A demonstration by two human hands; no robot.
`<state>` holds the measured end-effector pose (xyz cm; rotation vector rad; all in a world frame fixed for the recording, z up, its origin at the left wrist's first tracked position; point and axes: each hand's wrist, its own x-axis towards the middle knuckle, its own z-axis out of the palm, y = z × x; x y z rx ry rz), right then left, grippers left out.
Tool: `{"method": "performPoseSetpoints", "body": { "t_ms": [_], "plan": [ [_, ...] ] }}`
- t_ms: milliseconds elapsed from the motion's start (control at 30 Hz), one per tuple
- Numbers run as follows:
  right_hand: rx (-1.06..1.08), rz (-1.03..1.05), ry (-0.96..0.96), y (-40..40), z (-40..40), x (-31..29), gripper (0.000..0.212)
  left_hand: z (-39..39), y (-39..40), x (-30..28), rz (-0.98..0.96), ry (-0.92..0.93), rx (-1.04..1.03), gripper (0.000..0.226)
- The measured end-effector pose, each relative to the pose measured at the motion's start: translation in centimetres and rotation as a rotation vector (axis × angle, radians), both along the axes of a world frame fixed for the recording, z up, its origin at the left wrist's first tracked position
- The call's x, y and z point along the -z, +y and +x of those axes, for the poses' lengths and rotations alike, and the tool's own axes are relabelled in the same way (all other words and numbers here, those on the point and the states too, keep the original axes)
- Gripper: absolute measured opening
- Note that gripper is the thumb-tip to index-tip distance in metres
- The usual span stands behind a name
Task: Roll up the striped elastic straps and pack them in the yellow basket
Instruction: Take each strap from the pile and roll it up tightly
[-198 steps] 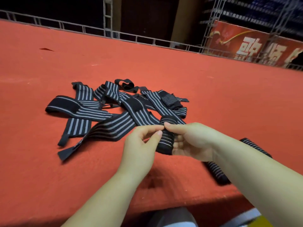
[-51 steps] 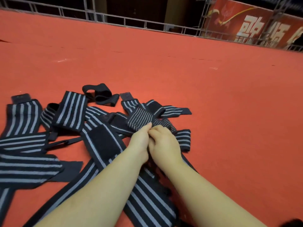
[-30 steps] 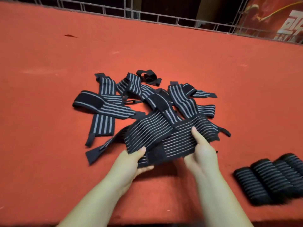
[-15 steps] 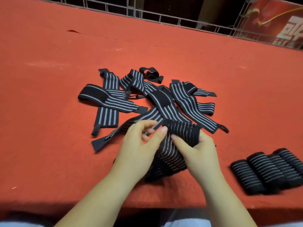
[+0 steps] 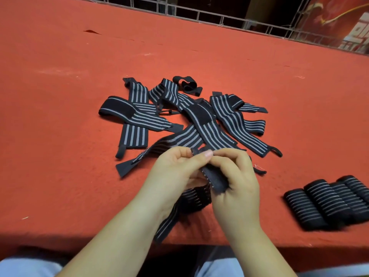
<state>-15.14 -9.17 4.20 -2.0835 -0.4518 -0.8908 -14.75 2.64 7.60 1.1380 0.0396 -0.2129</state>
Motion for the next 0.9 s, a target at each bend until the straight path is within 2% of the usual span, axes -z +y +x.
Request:
{"method": "performPoseSetpoints", "body": {
  "t_ms": [100,133,200,267,300,333,400,467,533,600,667,767,833,900],
  "plan": [
    [0.051,0.196,0.195,-0.1,-0.2,-0.6,0.018,0.5,0.1,0.1,-0.058,-0.044,-0.13,0.006],
    [0.109,0.27,0.321,-0.4,0.1,-0.9,0.018,0.8,0.3,0.1,-0.063,-0.058,-0.177,0.005],
    [0.142,0.352,0.697,-1.3,0.7,-1.7,0.036,1.3,0.9,0.0,-0.067,-0.087,-0.255,0.006],
    [-0.092,0.531,1.117,-1.3,0.9,-2.6,0.049,1.4,1.2,-0.2,-0.072,-0.112,-0.295,0.004],
    [-0.279,0.692,1.254,-0.9,0.7,-2.9,0.054,1.4,1.2,-0.3,-0.071,-0.122,-0.297,0.003],
    [-0.459,0.852,1.297,-0.5,0.5,-2.9,0.053,1.3,1.0,-0.4,-0.064,-0.136,-0.291,0.004],
    [-0.711,1.135,1.16,-0.1,0.4,-2.5,0.053,1.1,0.6,-0.6,-0.029,-0.18,-0.286,0.007],
    [-0.85,1.401,0.929,-0.4,0.6,-2.7,0.053,0.9,0.6,-0.7,0.019,-0.231,-0.29,0.01],
    [-0.797,1.498,0.735,-1.1,1.0,-3.5,0.042,0.8,1.0,-0.6,0.077,-0.245,-0.249,0.013],
    [-0.623,1.501,0.635,-1.9,1.5,-4.1,0.036,0.7,1.8,-0.1,0.153,-0.218,-0.2,0.018],
    [-0.481,1.47,0.542,-2.5,2.0,-3.7,0.044,0.8,2.9,0.7,0.224,-0.177,-0.176,0.019],
    [-0.264,1.389,0.417,-3.3,2.5,-1.5,0.028,1.1,4.9,2.4,0.364,-0.076,-0.109,0.022],
    [-0.063,1.208,0.353,-3.7,2.4,0.6,0.028,1.4,6.4,4.3,0.535,-0.011,-0.081,0.021],
    [0.149,1.005,0.366,-3.9,1.7,2.7,0.03,1.8,7.8,6.6,0.757,0.033,-0.087,0.024]
  ]
}}
